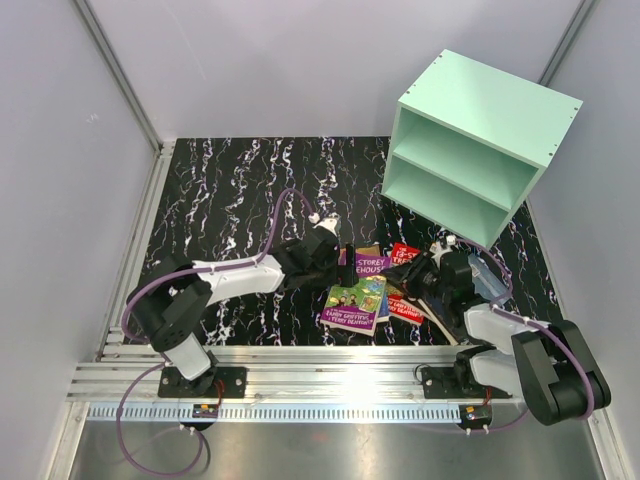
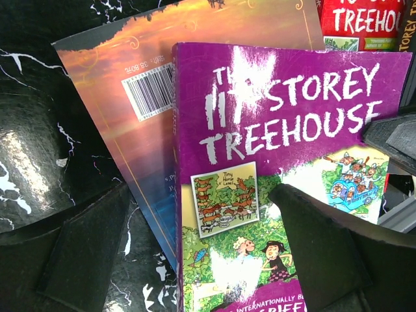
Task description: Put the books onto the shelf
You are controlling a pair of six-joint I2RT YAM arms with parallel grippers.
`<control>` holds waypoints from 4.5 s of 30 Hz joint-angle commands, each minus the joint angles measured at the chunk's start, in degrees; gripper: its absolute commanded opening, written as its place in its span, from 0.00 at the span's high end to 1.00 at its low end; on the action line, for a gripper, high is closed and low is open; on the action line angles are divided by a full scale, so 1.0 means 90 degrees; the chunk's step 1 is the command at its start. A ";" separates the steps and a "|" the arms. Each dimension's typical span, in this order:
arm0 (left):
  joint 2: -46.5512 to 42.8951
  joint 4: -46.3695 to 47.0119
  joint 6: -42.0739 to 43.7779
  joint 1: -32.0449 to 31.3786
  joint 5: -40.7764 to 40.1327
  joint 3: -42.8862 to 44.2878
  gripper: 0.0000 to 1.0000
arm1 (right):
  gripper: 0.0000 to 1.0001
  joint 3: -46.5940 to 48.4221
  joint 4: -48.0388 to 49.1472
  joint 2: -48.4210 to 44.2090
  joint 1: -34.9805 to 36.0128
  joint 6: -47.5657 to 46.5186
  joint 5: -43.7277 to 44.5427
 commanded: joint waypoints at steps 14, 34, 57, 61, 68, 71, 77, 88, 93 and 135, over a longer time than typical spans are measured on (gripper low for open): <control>-0.0752 -0.0402 0.0143 -0.0233 -0.0396 0.0333 0.01 | 1.00 0.1234 -0.1624 -0.1827 0.0411 -0.0498 0.0314; -0.3380 -0.0501 -0.0266 -0.0194 -0.1286 -0.2097 0.01 | 1.00 0.9002 -0.5992 -0.0464 0.0245 -0.3029 0.2092; -0.3547 0.0417 -0.0111 -0.0224 -0.1052 -0.2929 0.01 | 1.00 1.5445 -0.7176 0.5436 -0.4326 -0.0951 -0.2752; -0.3361 0.0408 -0.0101 -0.0224 -0.1032 -0.2822 0.01 | 1.00 1.5085 -0.6999 0.5495 -0.4326 -0.0901 -0.2509; -0.3185 0.0369 -0.0091 -0.0224 -0.1022 -0.2743 0.01 | 1.00 1.4497 -0.6539 0.5465 -0.4209 -0.0862 -0.1786; -0.3185 0.0359 -0.0110 -0.0224 -0.1032 -0.2734 0.01 | 1.00 1.4693 -0.6570 0.5719 -0.4101 -0.0843 -0.1454; -0.3146 0.0330 -0.0120 -0.0224 -0.1061 -0.2704 0.01 | 1.00 1.4956 -0.6442 0.6080 -0.3741 -0.0804 -0.0653; -0.3097 0.0271 -0.0150 -0.0224 -0.1101 -0.2685 0.01 | 1.00 1.4557 -0.6374 0.6101 -0.3027 -0.0949 0.1211; -0.3117 0.0261 -0.0159 -0.0224 -0.1120 -0.2704 0.01 | 1.00 1.4078 -0.6207 0.5788 -0.2998 -0.0969 0.1603; -0.2561 -0.0344 -0.0257 -0.0224 -0.1540 -0.1914 0.01 | 0.02 0.5399 -0.6267 -0.1937 -0.0433 -0.2161 0.0784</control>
